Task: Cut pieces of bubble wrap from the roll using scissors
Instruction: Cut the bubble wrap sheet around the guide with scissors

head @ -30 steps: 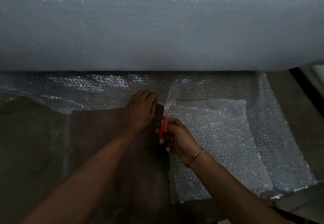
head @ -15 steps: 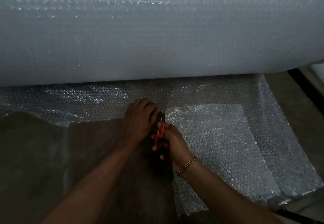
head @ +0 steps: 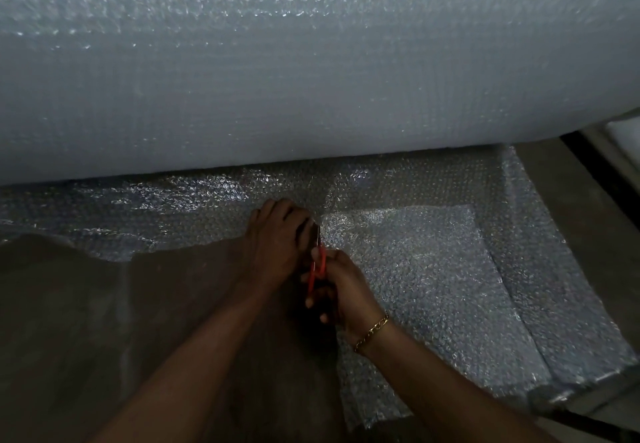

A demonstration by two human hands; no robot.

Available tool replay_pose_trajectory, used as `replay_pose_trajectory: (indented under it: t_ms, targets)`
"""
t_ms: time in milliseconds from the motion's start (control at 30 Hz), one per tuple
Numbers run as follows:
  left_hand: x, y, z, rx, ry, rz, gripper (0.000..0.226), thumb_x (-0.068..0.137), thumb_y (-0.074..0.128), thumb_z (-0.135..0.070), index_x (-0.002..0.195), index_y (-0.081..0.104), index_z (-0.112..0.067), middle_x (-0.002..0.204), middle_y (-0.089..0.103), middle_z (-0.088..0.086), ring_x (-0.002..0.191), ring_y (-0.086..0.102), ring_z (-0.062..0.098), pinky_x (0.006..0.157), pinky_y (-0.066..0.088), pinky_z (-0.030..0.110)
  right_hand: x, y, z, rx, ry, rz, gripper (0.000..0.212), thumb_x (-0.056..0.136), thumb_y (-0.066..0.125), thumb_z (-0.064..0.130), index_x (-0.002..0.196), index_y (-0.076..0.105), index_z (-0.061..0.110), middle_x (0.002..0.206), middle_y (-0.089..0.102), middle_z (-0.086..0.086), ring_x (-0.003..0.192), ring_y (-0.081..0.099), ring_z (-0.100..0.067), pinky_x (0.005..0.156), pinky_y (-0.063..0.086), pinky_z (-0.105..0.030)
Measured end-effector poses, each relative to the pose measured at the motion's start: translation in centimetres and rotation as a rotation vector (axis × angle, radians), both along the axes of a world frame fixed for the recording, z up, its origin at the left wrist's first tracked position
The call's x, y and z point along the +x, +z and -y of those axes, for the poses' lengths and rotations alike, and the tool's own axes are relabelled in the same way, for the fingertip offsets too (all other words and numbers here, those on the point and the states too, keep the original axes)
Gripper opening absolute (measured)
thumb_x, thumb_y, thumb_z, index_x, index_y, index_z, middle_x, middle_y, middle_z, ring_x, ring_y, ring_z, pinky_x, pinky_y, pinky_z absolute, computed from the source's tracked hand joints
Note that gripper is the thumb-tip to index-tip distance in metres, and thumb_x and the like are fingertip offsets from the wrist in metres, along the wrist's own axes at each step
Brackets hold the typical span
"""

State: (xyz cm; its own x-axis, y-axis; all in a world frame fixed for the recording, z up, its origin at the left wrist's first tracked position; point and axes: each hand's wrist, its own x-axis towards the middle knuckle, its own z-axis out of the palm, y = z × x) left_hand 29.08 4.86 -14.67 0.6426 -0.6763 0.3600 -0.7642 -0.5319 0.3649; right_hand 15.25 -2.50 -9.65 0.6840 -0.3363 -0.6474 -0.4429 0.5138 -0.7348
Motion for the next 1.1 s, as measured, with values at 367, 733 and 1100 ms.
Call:
replay_pose_trajectory:
  t_ms: [367,733,1100]
  targets:
    - [-0.1,0.2,-0.3,0.014,-0.015,0.008,0.023,0.092,0.053,-0.034,0.096,0.071,-0.02,0.1,0.064,0.0,0.094,0.054,0.025,0.079,0.036,0.039,1.0,-0.1,0.7,-0.021,-0.02,0.02,0.028,0.096,0.059,0.043,0.109,0.056,0.019,0.091,0.071,-0.005,0.053,0.061,-0.017,0.043,0.036,-0.019]
    - [-0.1,-0.1,-0.2,0.003,-0.019,0.027,0.02,0.093,0.055,-0.032,0.097,0.071,-0.02,0.1,0.066,-0.001,0.094,0.056,0.025,0.08,0.036,0.039,1.1,-0.4,0.9,-0.05,-0.055,0.044,0.017,0.097,0.062,0.031,0.106,0.059,0.017,0.084,0.069,-0.004,0.05,0.059,-0.016,0.039,0.034,-0.018]
    - [0.0,-0.3,-0.1,-0.004,-0.015,0.033,0.018,0.092,0.058,-0.031,0.095,0.071,-0.019,0.098,0.066,0.0,0.095,0.057,0.026,0.08,0.042,0.041,1.0,-0.7,1.0,-0.04,-0.013,0.029,0.024,0.096,0.063,0.039,0.106,0.057,0.018,0.082,0.068,-0.004,0.048,0.054,-0.013,0.04,0.034,-0.018]
